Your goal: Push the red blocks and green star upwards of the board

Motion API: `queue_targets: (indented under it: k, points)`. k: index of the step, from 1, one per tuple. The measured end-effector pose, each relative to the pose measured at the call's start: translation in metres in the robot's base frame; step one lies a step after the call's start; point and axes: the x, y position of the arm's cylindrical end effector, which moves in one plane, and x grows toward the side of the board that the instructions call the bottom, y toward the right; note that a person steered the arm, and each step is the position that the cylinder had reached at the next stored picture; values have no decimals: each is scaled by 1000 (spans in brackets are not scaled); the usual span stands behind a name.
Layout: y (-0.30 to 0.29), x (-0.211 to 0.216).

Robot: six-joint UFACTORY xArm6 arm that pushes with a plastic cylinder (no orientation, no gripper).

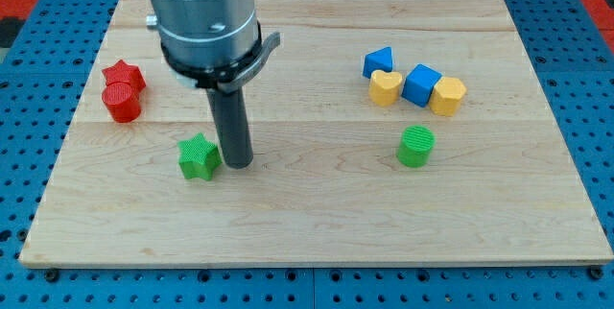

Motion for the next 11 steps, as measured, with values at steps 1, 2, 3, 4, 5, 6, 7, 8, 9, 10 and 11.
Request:
queue_targets:
  k: [1,2,3,4,5,6,7,8,9,10,11]
  points:
    - [-99,0]
    - [-80,24]
    - [-134,25]
    - [-159,17]
    - [-130,28]
    - [-130,-6]
    - [-131,-67]
    - [-148,-118]
    - [-143,-131]
    - [-156,-180]
    - [-158,-194]
